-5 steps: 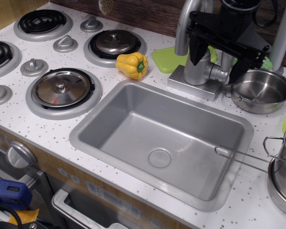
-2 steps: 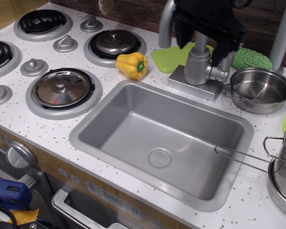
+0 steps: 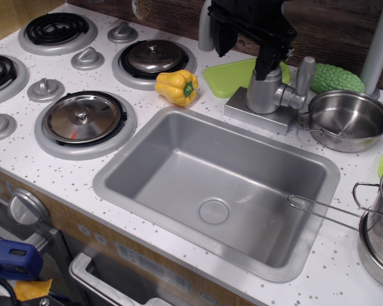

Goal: Turn faucet front to left

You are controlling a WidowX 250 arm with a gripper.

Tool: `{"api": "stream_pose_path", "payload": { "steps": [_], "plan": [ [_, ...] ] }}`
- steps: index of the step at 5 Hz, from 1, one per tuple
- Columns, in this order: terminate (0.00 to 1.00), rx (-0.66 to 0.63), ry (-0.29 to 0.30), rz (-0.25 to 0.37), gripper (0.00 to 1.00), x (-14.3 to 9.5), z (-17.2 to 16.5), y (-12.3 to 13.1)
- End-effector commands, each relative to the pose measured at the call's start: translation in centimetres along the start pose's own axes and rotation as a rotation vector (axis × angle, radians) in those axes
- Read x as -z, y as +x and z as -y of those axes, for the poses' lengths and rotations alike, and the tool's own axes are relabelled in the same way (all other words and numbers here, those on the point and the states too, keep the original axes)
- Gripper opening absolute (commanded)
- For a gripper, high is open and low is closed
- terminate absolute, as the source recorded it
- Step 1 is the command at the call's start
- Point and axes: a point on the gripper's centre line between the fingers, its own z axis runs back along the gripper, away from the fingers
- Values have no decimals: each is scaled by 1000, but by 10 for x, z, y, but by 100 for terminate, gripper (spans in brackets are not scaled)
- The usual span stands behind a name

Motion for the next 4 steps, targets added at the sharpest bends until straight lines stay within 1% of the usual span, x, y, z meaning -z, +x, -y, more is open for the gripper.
{"api": "stream_pose_path", "payload": {
  "steps": [1, 2, 4],
  "plan": [
    [0, 44, 2, 74, 100, -6, -30, 14],
    [0, 67, -6, 84, 100, 2, -38, 17],
    [0, 102, -2, 110, 100, 11, -53, 29]
  ]
}}
